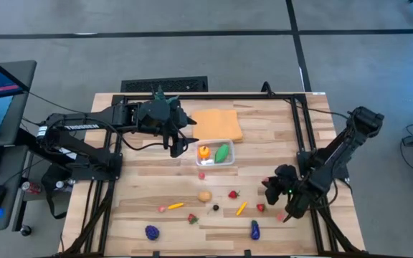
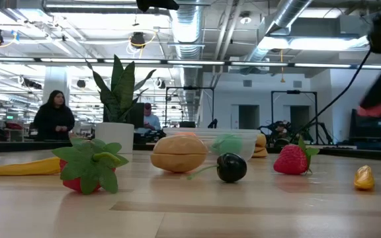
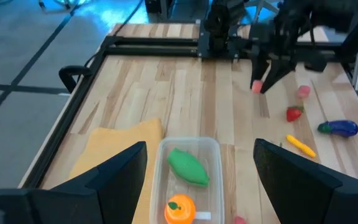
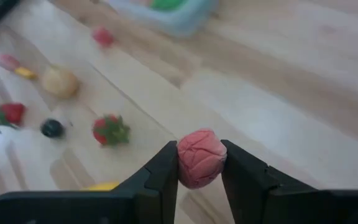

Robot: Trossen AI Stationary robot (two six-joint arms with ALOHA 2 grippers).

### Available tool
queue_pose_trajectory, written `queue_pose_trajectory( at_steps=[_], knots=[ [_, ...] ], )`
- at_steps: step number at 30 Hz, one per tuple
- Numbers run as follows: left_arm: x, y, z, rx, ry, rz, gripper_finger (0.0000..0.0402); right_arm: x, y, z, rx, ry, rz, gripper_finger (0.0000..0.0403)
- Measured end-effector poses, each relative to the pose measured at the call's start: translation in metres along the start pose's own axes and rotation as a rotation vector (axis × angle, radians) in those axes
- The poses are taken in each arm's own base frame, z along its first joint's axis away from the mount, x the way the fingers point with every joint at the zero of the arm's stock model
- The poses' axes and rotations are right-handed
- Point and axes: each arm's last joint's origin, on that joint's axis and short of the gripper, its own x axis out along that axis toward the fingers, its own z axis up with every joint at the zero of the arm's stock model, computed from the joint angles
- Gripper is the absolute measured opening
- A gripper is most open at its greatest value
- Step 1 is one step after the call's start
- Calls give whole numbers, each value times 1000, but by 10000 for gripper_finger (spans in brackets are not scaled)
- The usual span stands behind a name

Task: Pick and placing Produce into tupperware
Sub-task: Put the pink apricot into the transparent bin

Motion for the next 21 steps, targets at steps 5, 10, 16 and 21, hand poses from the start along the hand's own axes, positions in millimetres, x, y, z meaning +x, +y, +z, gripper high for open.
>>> queue_pose_trajectory(
  at_steps=[5,10,16,21],
  knots=[
    [0,0,-5,3,49,-2,286,-1,6,25,-16,-54,63,103],
    [-1,-1,-10,5,107,-9,286,4,12,53,-53,-124,116,103],
    [-2,-2,-16,4,170,-13,286,15,19,83,-101,-219,146,103],
    [-3,-2,-21,-2,224,-11,286,29,20,104,-138,-236,178,103]
  ],
)
